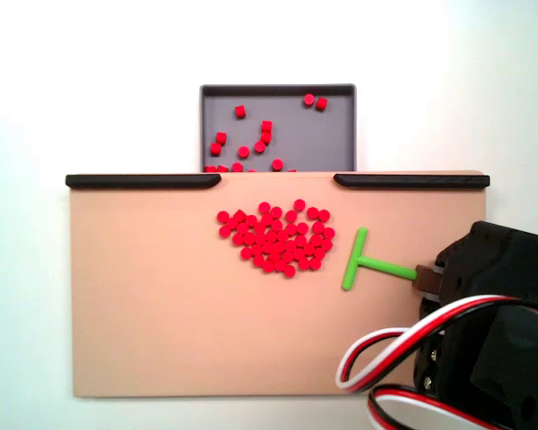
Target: Gather the right side granules
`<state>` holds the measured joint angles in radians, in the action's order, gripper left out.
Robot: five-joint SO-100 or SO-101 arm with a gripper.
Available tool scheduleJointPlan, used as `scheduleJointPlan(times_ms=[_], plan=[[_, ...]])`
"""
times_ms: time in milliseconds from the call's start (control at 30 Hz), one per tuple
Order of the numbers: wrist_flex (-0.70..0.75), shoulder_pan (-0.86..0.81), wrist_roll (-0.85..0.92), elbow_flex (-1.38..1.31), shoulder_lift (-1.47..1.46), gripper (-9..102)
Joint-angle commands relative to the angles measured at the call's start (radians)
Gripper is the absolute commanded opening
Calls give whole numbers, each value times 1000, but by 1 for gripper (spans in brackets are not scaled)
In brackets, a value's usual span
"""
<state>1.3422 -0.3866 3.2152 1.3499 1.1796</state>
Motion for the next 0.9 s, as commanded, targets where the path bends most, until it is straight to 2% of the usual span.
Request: scheduleJointPlan(times_ms=[0, 867], plan=[[-5, 6, 264, -29, 2, 0], [-5, 52, 114, -58, -15, 2]])
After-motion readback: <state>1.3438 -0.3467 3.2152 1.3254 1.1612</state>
